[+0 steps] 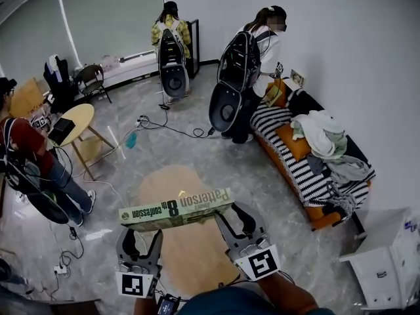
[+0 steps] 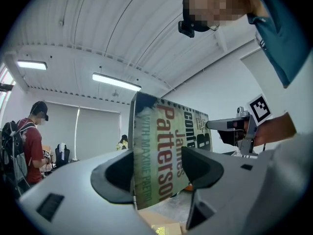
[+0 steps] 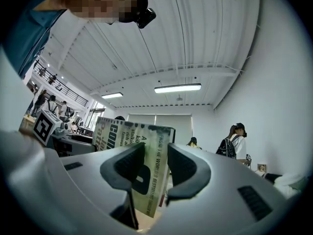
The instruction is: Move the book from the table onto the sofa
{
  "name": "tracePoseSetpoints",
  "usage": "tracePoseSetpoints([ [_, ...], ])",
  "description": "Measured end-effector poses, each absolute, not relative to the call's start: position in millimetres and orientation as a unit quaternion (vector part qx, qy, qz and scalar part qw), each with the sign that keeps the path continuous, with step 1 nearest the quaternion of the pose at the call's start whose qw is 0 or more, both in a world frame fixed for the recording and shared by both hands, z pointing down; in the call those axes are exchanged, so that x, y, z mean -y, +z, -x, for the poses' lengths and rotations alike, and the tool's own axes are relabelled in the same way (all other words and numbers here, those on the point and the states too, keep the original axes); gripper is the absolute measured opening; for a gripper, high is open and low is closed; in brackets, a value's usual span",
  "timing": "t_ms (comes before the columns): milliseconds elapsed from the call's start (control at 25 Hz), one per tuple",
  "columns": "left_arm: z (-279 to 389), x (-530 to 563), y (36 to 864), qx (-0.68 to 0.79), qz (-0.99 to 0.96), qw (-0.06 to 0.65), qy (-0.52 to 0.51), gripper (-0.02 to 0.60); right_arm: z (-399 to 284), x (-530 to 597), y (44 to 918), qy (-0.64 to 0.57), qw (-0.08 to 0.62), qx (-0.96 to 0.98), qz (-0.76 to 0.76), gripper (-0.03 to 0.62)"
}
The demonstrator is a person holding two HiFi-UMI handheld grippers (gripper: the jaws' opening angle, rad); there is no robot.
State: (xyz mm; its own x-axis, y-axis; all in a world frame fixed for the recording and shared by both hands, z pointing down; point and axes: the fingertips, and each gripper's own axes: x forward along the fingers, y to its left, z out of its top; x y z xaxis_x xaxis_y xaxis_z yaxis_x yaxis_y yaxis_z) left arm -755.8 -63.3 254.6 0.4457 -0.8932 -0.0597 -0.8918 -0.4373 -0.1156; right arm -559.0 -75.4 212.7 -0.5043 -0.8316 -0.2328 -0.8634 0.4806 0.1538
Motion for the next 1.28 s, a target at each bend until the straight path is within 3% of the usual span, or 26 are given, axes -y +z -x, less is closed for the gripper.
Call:
tracePoseSetpoints([
  [280, 739, 58, 257, -0.480, 0.875, 0.063, 0.000, 0.290, 543, 52, 213, 0.121, 0.058, -0.835, 0.534, 0.156],
  [600, 669, 50, 254, -0.416, 0.907, 0.062, 0.011, 0.290, 477, 15, 207, 0.133, 0.043, -0.794, 0.592, 0.156],
  [1280, 423, -58, 237, -0.271, 0.957, 0.090, 0.049, 0.290, 254, -159, 205, 0.131, 0.036, -0.689, 0.712, 0.150],
])
